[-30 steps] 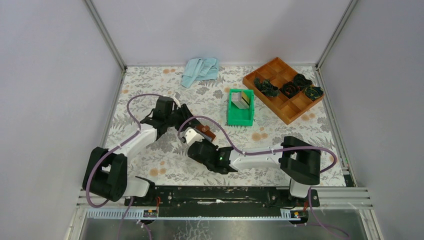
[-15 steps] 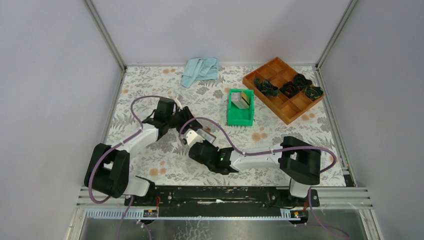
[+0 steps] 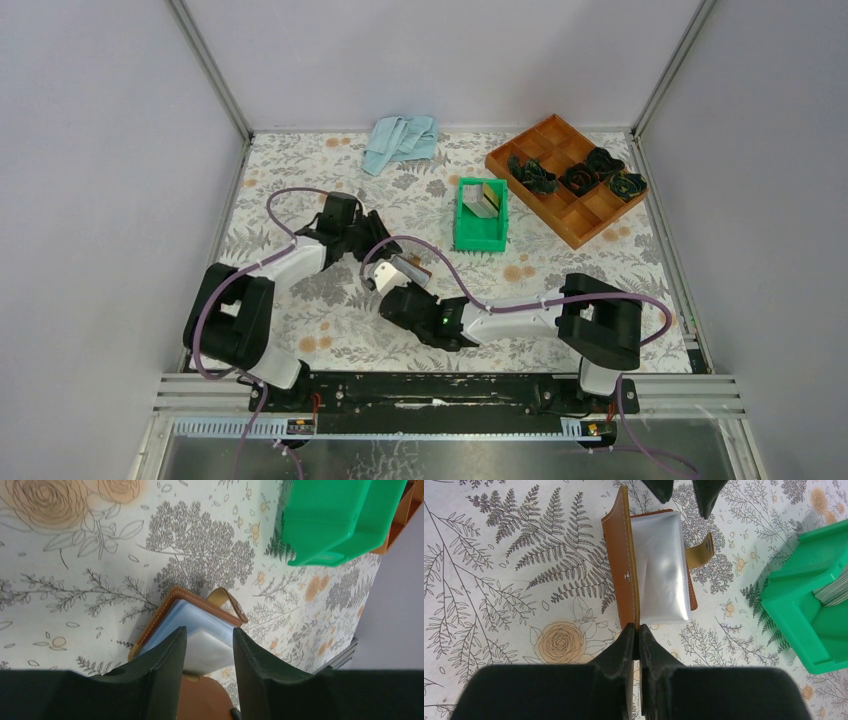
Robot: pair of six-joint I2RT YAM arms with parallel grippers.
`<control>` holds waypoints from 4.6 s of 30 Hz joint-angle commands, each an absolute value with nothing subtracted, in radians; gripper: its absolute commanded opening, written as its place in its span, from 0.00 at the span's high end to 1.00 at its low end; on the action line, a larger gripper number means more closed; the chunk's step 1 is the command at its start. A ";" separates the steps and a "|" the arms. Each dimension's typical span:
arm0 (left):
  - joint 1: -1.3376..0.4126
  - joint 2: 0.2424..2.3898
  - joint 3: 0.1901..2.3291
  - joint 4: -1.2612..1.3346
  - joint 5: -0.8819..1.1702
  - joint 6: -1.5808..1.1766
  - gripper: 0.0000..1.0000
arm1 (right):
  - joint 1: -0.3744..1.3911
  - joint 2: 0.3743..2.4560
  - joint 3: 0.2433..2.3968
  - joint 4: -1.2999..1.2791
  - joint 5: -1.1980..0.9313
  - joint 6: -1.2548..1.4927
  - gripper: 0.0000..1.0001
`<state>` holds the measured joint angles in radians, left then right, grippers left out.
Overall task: Put the credit cards into the card holder
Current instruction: Open the card holder at the center of the board.
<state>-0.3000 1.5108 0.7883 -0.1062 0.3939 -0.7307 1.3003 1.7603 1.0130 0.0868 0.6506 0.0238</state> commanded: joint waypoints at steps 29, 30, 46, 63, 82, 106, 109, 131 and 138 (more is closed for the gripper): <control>-0.328 1.536 0.815 -0.062 0.559 -0.704 0.59 | 1.304 1.753 1.006 0.102 0.652 0.033 0.97; -0.327 1.531 0.815 -0.070 0.555 -0.701 0.59 | 1.304 1.753 1.005 0.102 0.652 0.033 0.97; -0.334 1.525 0.835 -0.135 0.502 -0.664 0.61 | 1.304 1.759 1.011 0.101 0.649 0.035 0.97; -0.474 1.730 1.188 -0.466 0.215 -0.491 0.59 | 1.304 1.744 1.002 0.105 0.647 0.027 0.97; -0.535 1.891 1.312 -0.598 0.127 -0.413 0.60 | 1.304 1.731 0.992 0.115 0.642 0.026 0.97; -0.546 1.807 1.273 -0.669 0.157 -0.391 0.78 | 1.305 1.735 0.985 0.127 0.649 0.020 0.96; -0.546 1.801 1.257 -0.676 0.154 -0.386 0.79 | 1.304 1.736 0.986 0.126 0.649 0.020 0.96; -0.560 1.689 1.129 -0.673 0.132 -0.407 0.83 | 1.304 1.751 0.989 0.128 0.652 0.022 0.96; -0.580 1.684 1.098 -0.660 0.131 -0.420 0.84 | 1.304 1.748 0.987 0.128 0.652 0.025 0.96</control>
